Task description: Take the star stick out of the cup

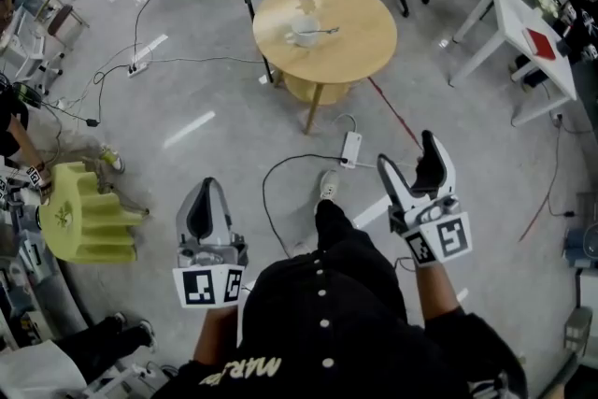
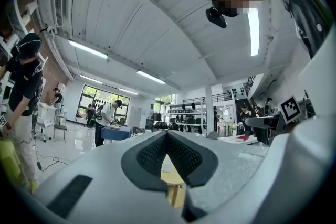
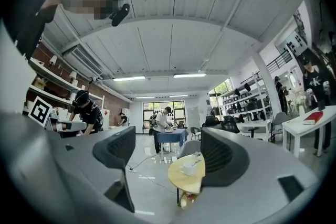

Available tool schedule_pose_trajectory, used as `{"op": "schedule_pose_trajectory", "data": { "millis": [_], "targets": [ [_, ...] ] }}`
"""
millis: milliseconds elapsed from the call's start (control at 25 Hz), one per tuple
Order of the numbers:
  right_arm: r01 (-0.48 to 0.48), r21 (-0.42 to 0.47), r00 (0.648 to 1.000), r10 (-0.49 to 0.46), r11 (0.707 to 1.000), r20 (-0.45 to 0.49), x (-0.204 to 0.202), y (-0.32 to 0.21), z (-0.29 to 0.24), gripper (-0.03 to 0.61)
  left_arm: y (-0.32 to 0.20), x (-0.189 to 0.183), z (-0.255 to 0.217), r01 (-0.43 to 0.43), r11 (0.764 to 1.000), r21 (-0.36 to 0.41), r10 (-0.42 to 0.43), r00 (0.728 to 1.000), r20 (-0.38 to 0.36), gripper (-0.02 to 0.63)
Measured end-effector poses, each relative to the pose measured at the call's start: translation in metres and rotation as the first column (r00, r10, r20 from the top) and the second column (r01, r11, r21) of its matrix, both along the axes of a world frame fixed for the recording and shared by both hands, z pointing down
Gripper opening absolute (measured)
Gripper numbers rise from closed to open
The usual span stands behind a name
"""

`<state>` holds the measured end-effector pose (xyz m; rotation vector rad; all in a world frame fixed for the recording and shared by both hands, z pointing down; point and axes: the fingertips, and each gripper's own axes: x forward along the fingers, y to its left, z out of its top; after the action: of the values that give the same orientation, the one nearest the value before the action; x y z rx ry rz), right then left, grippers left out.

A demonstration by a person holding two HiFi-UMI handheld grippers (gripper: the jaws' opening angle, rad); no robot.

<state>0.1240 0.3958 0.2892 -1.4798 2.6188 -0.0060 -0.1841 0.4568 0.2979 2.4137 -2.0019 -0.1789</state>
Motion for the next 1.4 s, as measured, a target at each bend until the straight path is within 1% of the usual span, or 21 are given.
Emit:
{"op": "schedule_pose_trajectory", "data": {
  "millis": [240, 400, 560, 720, 840, 1120, 1280, 1400],
  "targets": [
    [0.016, 0.013, 1.0, -0.016, 1.0, 0.0, 0.001, -0.088, -0.002, 0.376, -0.084, 0.005, -0.004, 0.009, 1.0, 0.017, -0.01, 1.0, 0.009, -0.005],
    [0.016, 0.021, 1.0, -0.017, 1.0, 0.006, 0.013, -0.155, -0.011, 0.376, -0.148, 0.017, -0.015, 0.016, 0.999, 0.03, -0.016, 1.0, 0.007, -0.005],
    [0.028, 0.013, 1.0, -0.028, 1.0, 0.009, 0.023, -0.22, -0.016, 0.376, -0.209, 0.026, -0.025, 0.032, 0.999, 0.031, -0.033, 0.999, 0.01, -0.005],
    [0.048, 0.002, 0.999, -0.048, 0.999, -0.008, 0.029, -0.277, -0.015, 0.376, -0.263, 0.034, -0.028, 0.053, 0.998, 0.029, -0.054, 0.998, 0.015, -0.005],
    [0.067, 0.009, 0.998, -0.067, 0.998, 0.008, 0.032, -0.317, -0.015, 0.376, -0.299, 0.039, -0.028, 0.067, 0.997, 0.025, -0.067, 0.998, 0.016, -0.005],
    [0.092, 0.007, 0.996, -0.093, 0.996, 0.009, 0.044, -0.393, -0.009, 0.376, -0.366, 0.049, -0.022, 0.107, 0.994, 0.028, -0.107, 0.994, 0.005, -0.005],
    [0.112, 0.019, 0.994, -0.112, 0.994, 0.0, 0.035, -0.417, -0.012, 0.373, -0.384, 0.048, -0.014, 0.12, 0.993, 0.006, -0.12, 0.993, -0.009, -0.005],
    [0.118, 0.005, 0.993, -0.118, 0.993, -0.006, 0.026, -0.43, -0.009, 0.373, -0.392, 0.039, -0.005, 0.13, 0.991, -0.021, -0.131, 0.991, -0.02, -0.005]
  ]
}}
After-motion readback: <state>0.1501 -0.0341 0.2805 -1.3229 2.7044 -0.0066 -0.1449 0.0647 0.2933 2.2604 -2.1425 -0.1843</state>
